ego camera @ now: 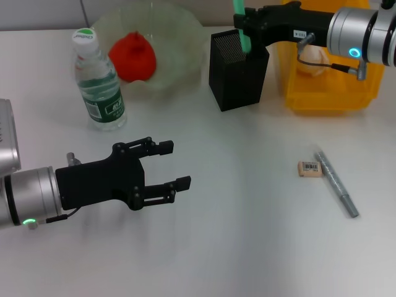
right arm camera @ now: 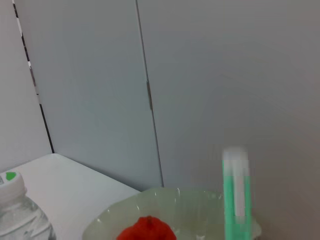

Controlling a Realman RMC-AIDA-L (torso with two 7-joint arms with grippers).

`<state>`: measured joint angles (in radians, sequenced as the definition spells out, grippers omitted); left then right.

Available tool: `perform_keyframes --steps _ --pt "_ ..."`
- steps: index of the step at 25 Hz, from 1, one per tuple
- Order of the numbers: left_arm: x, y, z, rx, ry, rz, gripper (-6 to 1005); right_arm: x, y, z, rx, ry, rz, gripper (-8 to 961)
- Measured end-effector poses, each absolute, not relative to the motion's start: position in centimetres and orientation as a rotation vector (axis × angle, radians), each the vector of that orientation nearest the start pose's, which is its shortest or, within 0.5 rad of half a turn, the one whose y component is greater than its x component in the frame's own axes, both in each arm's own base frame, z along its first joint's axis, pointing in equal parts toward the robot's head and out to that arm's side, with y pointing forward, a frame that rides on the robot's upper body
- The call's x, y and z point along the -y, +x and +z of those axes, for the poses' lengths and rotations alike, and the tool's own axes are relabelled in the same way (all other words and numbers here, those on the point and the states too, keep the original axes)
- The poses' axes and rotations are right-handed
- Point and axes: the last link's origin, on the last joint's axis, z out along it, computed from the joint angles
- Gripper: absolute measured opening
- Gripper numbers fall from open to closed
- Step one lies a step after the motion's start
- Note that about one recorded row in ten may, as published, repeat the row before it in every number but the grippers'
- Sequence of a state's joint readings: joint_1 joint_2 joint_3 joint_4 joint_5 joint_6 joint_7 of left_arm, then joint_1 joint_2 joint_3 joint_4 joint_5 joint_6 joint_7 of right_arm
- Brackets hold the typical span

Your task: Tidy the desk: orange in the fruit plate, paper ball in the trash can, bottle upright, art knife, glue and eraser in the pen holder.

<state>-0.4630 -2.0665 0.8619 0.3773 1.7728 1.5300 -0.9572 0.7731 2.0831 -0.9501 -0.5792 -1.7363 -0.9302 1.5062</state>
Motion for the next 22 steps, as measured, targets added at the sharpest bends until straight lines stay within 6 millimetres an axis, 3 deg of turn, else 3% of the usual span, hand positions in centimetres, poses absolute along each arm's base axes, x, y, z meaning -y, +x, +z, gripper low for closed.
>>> perform_keyframes --steps 3,9,12,17,19,22 --pt "-28.6 -27.8 -4.6 0.398 -2.737 -0.833 783 -44.2 19.2 -1.7 -0.625 -2.396 0.594 183" --pt "-28.6 -27.8 -4.5 0.398 -2.737 -0.836 783 -44.2 19.5 -1.6 -0.625 -2.386 0.597 371" --pt "-28.5 -27.8 -4.5 0.401 -2.736 -0.836 783 -43.9 19.3 -1.4 -0.635 -2.390 0.649 510" --pt "-28.3 -27.9 -4.5 0.404 -2.737 -0.842 783 -41.5 18.4 1.1 -0.567 -2.456 0.854 670" --pt "-28.3 -27.9 -4.5 0.403 -2.739 -0.847 783 -39.5 18.0 3.5 -0.519 -2.550 0.910 714" --pt "-28.2 -27.8 -4.5 0.400 -2.744 -0.858 783 -38.2 17.8 4.7 -0.497 -2.651 0.889 759"
